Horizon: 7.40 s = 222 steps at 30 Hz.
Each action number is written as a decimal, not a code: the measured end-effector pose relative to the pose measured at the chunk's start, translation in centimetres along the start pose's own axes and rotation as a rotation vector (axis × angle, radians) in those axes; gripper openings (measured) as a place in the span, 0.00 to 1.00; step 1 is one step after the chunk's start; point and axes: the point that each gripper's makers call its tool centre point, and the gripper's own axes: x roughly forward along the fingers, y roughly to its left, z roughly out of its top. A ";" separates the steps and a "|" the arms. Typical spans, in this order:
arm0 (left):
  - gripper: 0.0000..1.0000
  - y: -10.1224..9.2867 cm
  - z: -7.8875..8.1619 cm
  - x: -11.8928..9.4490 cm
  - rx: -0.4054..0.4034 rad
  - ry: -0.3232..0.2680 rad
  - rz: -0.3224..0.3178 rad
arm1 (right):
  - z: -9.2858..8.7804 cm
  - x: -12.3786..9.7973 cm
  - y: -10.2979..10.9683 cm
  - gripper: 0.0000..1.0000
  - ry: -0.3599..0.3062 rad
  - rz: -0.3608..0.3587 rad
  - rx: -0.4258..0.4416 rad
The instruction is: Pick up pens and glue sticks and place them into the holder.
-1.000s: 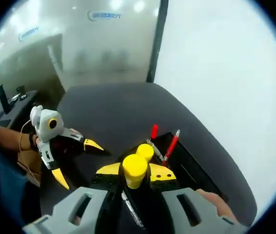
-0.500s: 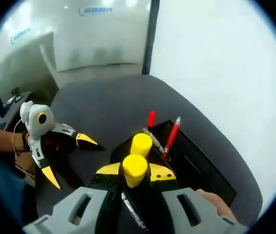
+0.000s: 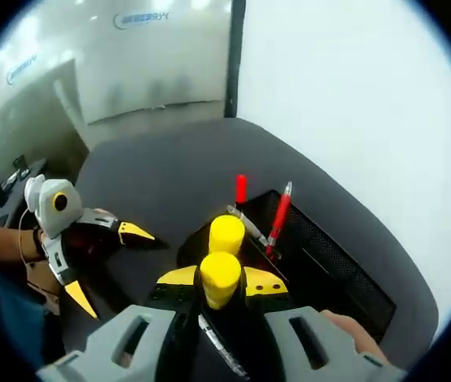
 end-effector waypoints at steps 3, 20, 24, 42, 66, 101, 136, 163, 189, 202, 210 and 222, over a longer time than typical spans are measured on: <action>0.84 0.0 0.0 0.0 -0.001 0.000 0.000 | 0.0 0.1 0.1 0.17 -0.005 0.004 0.009; 0.84 -0.1 0.2 -0.1 -0.006 -0.008 -0.004 | 2.3 -3.1 -0.2 0.17 -0.095 -0.028 -0.013; 0.84 -0.1 0.3 -0.1 -0.010 -0.015 -0.008 | 3.1 -4.8 -0.1 0.17 -0.140 -0.035 0.001; 0.80 -0.7 0.6 -0.4 -0.013 -0.038 -0.037 | 1.2 -12.5 0.9 0.17 -0.352 -0.155 0.072; 0.79 -0.5 1.0 -0.6 -0.007 -0.046 -0.033 | -9.6 -13.1 3.0 0.24 -0.522 -0.176 0.245; 0.82 -1.0 0.8 -0.6 -0.015 -0.054 -0.005 | -15.8 -13.4 1.8 0.46 -0.648 -0.272 0.270; 0.77 -4.3 -3.5 5.7 0.030 0.241 -0.066 | -15.4 -14.0 1.0 0.41 -0.695 -0.251 0.300; 0.27 -5.3 -4.2 6.2 0.144 0.292 -0.124 | -15.4 -14.4 1.1 0.39 -0.718 -0.242 0.318; 0.10 -8.9 2.3 3.0 0.225 0.163 -0.126 | -15.0 -14.1 2.3 0.33 -0.681 -0.252 0.240; 0.10 -11.4 4.7 2.0 0.238 0.122 -0.137 | -8.9 -13.1 8.5 0.25 -0.598 -0.305 -0.061; 0.10 -13.2 5.9 1.9 0.214 0.103 -0.161 | -7.0 -12.0 9.6 0.18 -0.606 -0.288 -0.041; 0.10 -14.3 5.5 2.5 0.254 0.127 -0.174 | -6.7 -12.2 8.9 0.09 -0.616 -0.323 0.074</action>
